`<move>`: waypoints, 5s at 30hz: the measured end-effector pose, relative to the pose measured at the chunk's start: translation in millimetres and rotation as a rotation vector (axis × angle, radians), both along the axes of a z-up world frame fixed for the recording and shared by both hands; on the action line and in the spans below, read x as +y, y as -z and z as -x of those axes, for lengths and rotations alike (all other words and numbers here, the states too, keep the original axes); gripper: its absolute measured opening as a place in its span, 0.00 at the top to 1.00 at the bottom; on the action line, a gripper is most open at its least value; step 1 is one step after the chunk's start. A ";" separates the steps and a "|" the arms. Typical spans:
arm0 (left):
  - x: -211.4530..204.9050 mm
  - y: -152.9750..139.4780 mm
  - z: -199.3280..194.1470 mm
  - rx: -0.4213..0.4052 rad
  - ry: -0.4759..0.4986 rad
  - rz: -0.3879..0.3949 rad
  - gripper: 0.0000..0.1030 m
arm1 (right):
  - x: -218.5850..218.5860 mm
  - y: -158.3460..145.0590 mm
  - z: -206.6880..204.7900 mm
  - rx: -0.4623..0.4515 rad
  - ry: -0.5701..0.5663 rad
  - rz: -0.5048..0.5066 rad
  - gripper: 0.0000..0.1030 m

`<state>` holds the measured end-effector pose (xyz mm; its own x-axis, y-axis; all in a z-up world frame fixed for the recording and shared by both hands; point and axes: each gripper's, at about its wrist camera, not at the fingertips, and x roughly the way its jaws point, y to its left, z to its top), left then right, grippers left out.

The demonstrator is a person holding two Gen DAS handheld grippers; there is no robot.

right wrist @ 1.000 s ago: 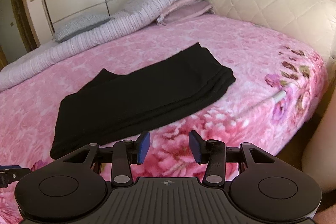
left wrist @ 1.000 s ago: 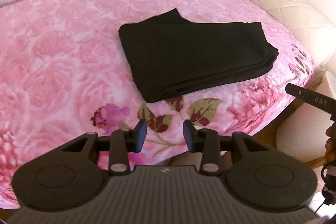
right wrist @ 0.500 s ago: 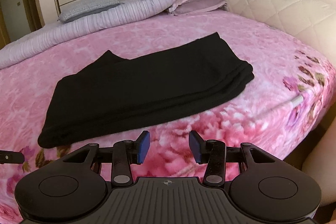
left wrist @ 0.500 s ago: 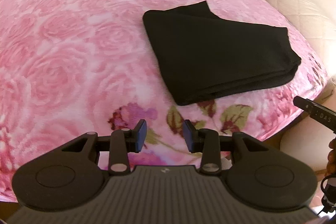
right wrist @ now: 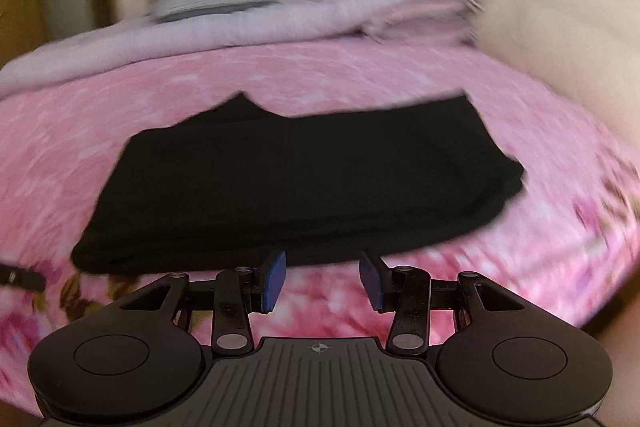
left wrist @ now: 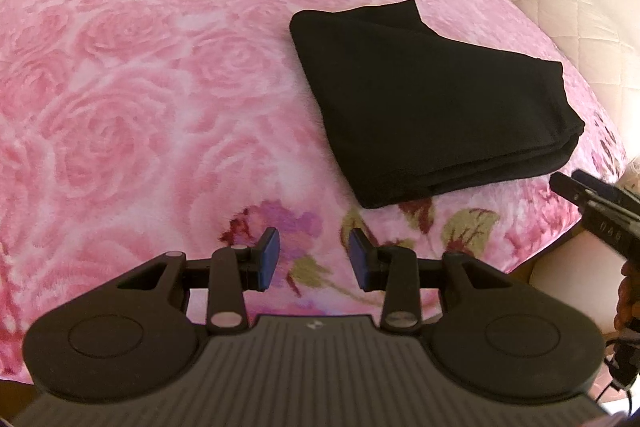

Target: Fold clothes

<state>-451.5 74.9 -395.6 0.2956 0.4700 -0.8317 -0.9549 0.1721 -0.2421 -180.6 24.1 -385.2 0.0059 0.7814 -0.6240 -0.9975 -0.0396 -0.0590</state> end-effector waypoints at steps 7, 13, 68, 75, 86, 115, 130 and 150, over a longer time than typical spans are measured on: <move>7.3 9.0 12.8 -0.030 -0.011 0.015 0.68 | -14.6 29.5 87.4 -0.498 -0.448 -0.084 0.49; 10.6 10.6 23.3 -0.073 -0.008 0.015 0.68 | -25.4 65.8 134.0 -0.746 -0.675 -0.154 0.39; 151.5 -22.2 -183.3 -0.338 0.441 -0.162 0.68 | 54.4 -26.3 -180.0 0.741 0.183 -0.358 0.88; 156.5 -2.6 -222.3 -0.324 0.519 -0.117 0.68 | 49.4 -4.3 -230.0 0.693 0.382 -0.333 0.88; 159.8 3.0 -233.9 -0.314 0.558 -0.122 0.68 | 49.8 -10.7 -252.0 0.713 0.459 -0.362 0.88; 210.7 51.3 -197.6 -0.559 0.297 0.167 0.76 | 44.9 41.9 -257.2 1.083 0.669 -0.102 0.88; 189.2 14.1 -223.9 -0.397 0.551 0.145 0.69 | 37.9 21.1 -326.5 0.908 0.650 -0.111 0.64; 321.6 19.9 -337.2 -0.486 0.679 0.033 0.92 | 87.0 21.2 -359.3 0.861 0.644 -0.133 0.84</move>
